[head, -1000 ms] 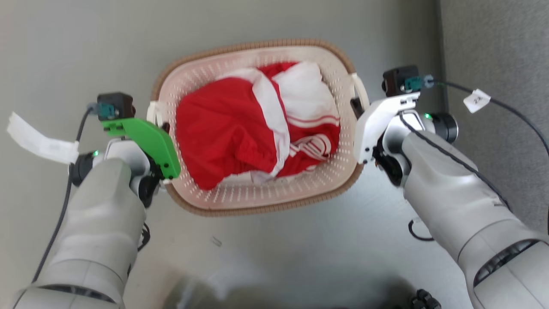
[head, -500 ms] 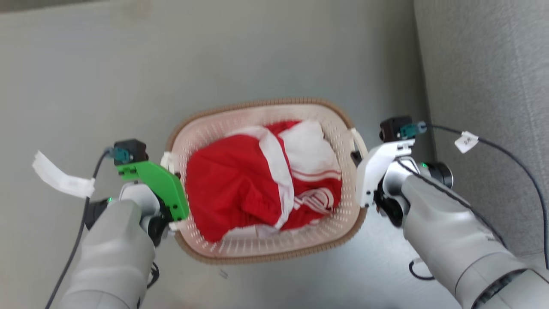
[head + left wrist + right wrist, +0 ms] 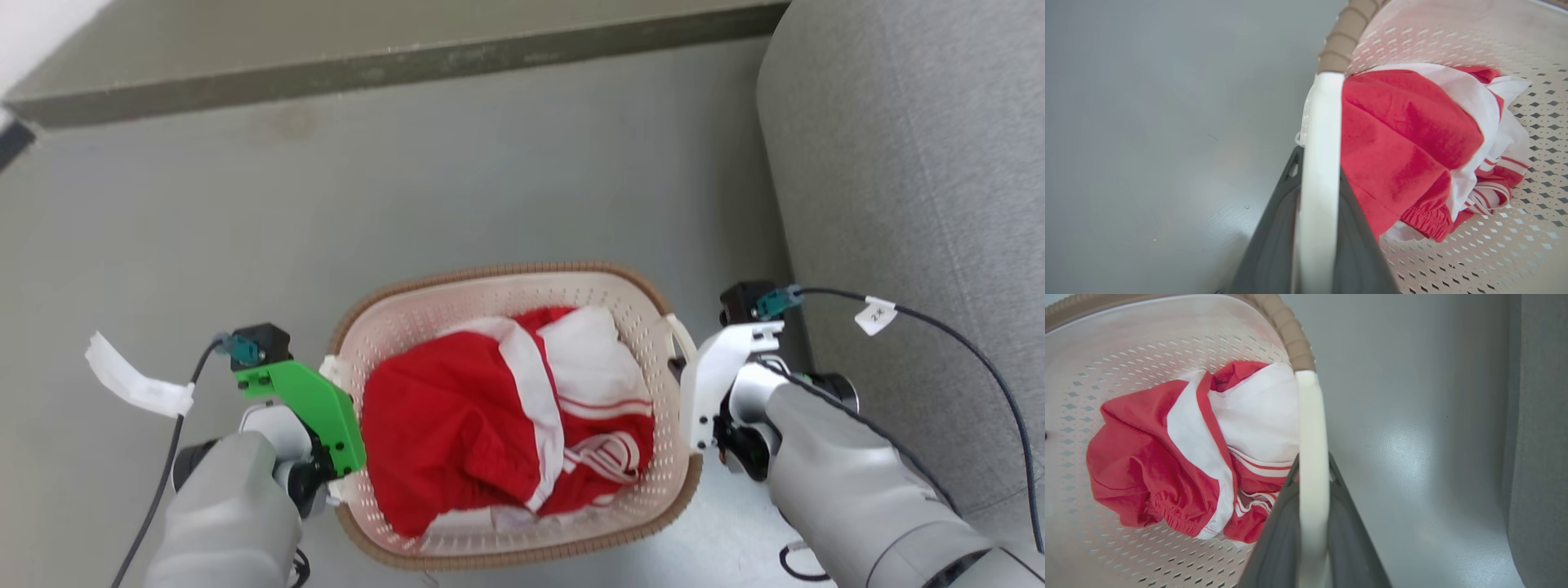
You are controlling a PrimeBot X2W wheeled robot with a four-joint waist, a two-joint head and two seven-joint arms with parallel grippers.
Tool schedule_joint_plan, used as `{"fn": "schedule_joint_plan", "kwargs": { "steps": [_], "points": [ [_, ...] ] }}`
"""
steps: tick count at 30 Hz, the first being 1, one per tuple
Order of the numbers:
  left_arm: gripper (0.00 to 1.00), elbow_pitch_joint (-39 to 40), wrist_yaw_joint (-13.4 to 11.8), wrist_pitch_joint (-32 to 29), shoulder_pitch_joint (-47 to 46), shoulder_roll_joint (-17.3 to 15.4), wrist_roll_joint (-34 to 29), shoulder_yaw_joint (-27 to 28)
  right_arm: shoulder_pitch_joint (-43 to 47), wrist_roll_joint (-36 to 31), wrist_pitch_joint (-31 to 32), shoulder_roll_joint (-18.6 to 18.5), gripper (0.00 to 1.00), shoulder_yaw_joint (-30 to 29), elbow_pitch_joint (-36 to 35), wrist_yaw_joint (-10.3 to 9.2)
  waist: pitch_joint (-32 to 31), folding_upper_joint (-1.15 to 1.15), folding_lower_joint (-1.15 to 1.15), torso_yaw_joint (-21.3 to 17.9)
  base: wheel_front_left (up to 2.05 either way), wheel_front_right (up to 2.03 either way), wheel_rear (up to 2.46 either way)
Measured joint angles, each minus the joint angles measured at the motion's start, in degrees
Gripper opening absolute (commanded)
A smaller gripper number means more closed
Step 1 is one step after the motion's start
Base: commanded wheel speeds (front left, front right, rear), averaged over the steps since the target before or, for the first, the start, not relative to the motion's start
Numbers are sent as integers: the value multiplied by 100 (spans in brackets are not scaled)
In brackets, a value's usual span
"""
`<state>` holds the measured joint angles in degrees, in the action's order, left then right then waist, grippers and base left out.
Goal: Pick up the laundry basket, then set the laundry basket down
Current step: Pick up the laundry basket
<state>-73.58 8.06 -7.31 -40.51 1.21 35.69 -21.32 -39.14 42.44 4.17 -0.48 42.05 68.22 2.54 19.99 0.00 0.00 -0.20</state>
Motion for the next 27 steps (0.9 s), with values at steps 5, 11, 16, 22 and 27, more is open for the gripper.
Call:
{"fn": "schedule_joint_plan", "kwargs": {
  "steps": [5,11,16,22,27],
  "points": [
    [0,-11,-1,-149,171,21,46,20,166,51,112,16,0,12,79,47,-291,0,0,-17,0,0,0],
    [0,-14,-9,-285,430,32,145,38,378,107,269,26,0,68,114,88,-681,0,0,-45,0,0,0],
    [0,-21,-53,-426,626,45,186,42,583,235,400,38,0,80,140,108,-955,0,0,-77,0,0,0],
    [0,-27,-104,-557,793,70,197,42,785,302,505,44,0,80,183,147,-1270,0,0,-102,0,0,0],
    [0,-30,-121,-635,992,78,247,43,972,365,616,52,0,85,212,166,-1515,0,0,-113,0,0,0]
  ]
}}
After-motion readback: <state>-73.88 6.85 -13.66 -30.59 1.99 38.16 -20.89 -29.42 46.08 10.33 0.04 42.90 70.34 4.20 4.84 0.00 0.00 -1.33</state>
